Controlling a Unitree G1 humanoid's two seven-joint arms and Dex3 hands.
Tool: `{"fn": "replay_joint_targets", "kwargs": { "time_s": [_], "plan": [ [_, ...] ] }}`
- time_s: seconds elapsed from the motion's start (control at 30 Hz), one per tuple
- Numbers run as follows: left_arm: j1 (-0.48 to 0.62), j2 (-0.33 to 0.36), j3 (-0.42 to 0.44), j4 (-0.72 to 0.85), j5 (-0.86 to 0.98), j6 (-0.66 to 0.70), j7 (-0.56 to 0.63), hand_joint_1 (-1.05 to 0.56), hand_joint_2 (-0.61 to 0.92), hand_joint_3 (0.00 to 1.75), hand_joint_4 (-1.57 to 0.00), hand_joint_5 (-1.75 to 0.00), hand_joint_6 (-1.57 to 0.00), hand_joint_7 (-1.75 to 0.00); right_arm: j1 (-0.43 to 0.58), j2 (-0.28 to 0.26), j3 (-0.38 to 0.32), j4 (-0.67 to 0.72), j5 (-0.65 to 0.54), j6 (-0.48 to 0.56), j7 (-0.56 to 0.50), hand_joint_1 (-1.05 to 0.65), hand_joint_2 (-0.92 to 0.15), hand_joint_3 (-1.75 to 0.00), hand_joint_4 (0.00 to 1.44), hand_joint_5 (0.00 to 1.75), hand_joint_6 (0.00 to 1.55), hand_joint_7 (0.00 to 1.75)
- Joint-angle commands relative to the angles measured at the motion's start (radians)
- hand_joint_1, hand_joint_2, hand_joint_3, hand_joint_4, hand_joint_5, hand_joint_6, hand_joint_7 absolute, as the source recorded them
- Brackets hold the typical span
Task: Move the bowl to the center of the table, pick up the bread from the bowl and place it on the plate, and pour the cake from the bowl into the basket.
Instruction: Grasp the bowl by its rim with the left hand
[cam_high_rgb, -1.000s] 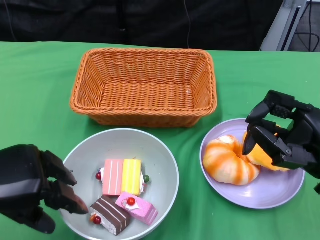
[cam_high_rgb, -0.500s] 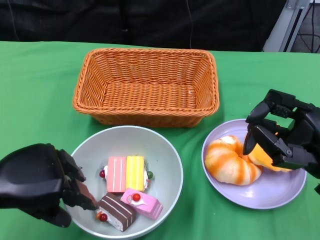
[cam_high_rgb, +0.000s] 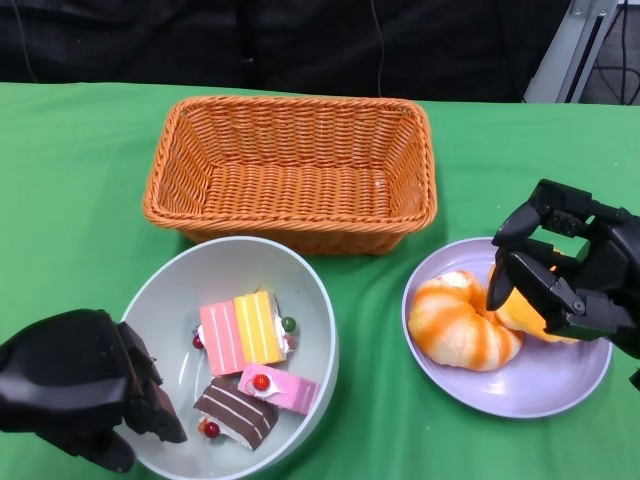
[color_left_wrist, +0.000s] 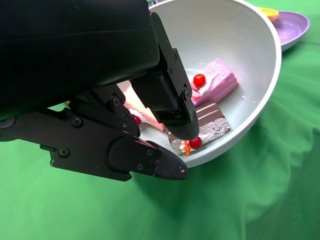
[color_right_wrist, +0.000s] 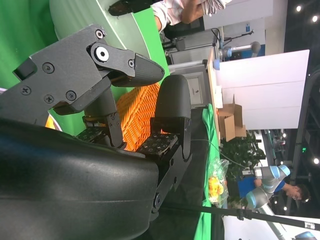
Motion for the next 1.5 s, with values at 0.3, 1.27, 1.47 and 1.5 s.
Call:
{"fn": "replay_joint_targets", "kwargs": {
  "time_s": [0.3,1.27,1.47,1.5],
  "plan": [
    [0.009,0.076,-0.034,-0.014,0.003,0.020,0.109,-0.45,0.85,0.00,-0.92,0.00,-0.95,0.00,0.000,-0.007,-0.010,-0.002,0.005,0.017,-0.013,-0.26,-0.57,-0.82,0.65,1.56,0.62,1.25],
    [-0.008,0.066,-0.115,-0.052,-0.089,0.109,0.001,-0.70,0.92,0.03,-0.72,0.00,-0.66,-0.01,0.005,-0.007,-0.007,-0.008,-0.003,0.015,-0.018,-0.29,-0.58,-0.78,0.65,1.56,0.62,1.24],
    [-0.018,0.053,-0.135,-0.049,-0.078,0.135,-0.005,-0.68,0.92,0.04,-0.72,0.00,-0.69,-0.02,0.009,-0.005,-0.008,-0.018,0.001,0.026,-0.023,-0.28,-0.59,-0.76,0.64,1.58,0.61,1.25],
    [-0.020,0.051,-0.138,-0.047,-0.074,0.138,0.000,-0.68,0.92,0.04,-0.72,0.00,-0.69,-0.02,0.010,-0.006,-0.008,-0.018,0.001,0.027,-0.024,-0.28,-0.59,-0.76,0.64,1.58,0.61,1.25]
  ]
}}
